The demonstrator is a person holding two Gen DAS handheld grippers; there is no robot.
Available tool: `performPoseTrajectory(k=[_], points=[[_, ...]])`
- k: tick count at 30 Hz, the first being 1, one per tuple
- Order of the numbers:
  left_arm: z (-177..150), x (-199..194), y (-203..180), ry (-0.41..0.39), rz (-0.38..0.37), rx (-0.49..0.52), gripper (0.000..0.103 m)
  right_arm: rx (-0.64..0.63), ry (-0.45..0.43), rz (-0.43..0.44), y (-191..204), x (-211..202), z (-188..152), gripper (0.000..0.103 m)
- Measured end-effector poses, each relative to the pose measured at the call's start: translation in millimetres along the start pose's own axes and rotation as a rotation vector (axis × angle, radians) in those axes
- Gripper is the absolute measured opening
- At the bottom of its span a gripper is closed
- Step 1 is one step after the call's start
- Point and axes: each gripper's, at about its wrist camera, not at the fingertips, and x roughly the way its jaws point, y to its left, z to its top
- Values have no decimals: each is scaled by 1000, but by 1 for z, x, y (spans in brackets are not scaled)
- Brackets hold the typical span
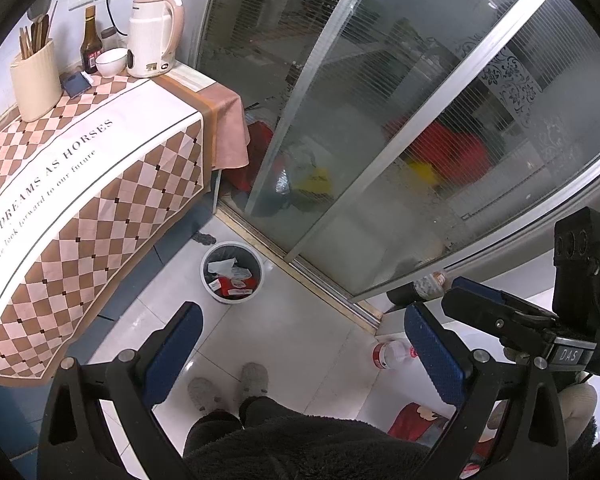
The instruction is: Collect trash
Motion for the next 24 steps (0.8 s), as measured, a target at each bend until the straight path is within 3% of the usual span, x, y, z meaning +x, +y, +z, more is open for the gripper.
performPoseTrajectory(k=[24], points=[[0, 0, 4, -5, -7, -9, 103, 8, 1, 1, -1, 0, -2, 103]])
